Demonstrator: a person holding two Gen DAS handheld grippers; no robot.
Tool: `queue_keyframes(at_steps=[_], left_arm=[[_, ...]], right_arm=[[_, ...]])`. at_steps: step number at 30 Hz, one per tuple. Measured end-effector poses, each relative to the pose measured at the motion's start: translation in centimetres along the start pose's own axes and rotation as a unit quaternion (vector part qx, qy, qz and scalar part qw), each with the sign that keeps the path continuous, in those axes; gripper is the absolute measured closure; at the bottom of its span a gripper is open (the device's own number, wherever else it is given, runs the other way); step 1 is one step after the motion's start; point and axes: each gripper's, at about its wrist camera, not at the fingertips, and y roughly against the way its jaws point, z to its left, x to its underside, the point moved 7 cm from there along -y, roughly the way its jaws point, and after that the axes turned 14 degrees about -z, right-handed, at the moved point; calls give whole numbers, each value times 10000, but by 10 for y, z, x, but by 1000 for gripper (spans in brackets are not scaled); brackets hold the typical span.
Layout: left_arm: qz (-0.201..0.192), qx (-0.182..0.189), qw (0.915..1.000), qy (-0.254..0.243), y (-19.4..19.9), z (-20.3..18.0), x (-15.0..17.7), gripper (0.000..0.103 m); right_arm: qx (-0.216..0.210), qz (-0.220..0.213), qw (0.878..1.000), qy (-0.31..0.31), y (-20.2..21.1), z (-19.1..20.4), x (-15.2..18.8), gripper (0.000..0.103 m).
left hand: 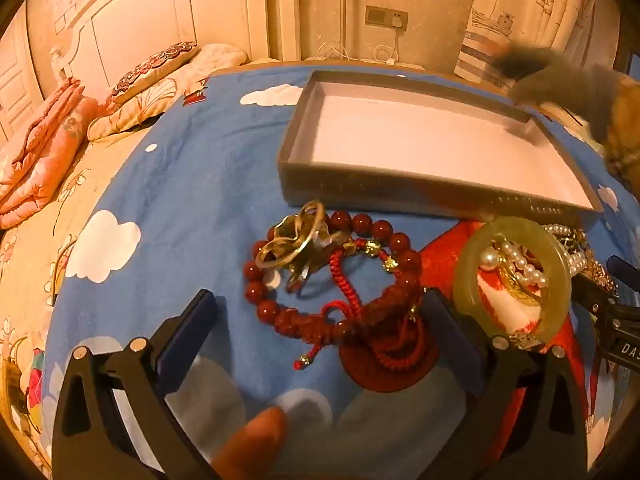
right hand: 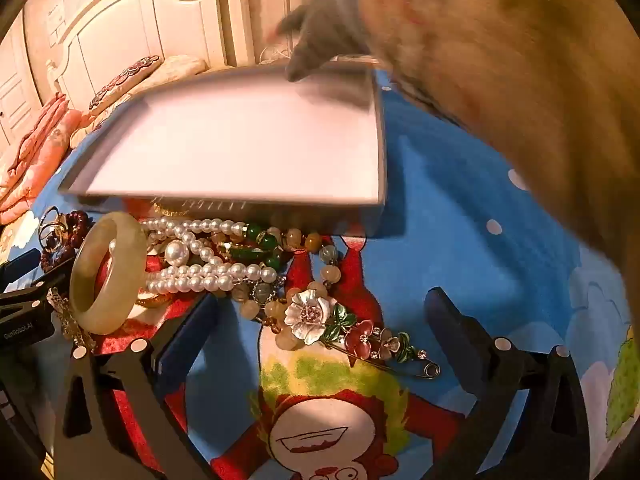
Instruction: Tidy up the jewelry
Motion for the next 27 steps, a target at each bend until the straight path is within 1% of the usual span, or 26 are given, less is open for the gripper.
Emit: queue_keyframes(at_steps=[5, 6, 13, 15, 27], left_arm=[[-5, -9, 10000, -12, 1, 3, 1, 2], [-1, -24, 10000, -31, -1, -1, 1, 2], [7, -38, 10000, -26, -1, 0, 2, 2], [6, -41, 10000, -21, -1, 0, 2, 2], [9, -43, 10000, -17, 1, 5, 2, 2]], right_arm=[[0, -4, 10000, 1, 3, 7, 2, 4], [-54, 15, 10000, -71, 1, 1, 1, 4], [-56, 13, 10000, -72, 6, 6, 5, 4], [-62, 34, 9999, -81, 1, 1, 1, 4], [-57, 37, 9999, -75, 1, 3, 2, 4]])
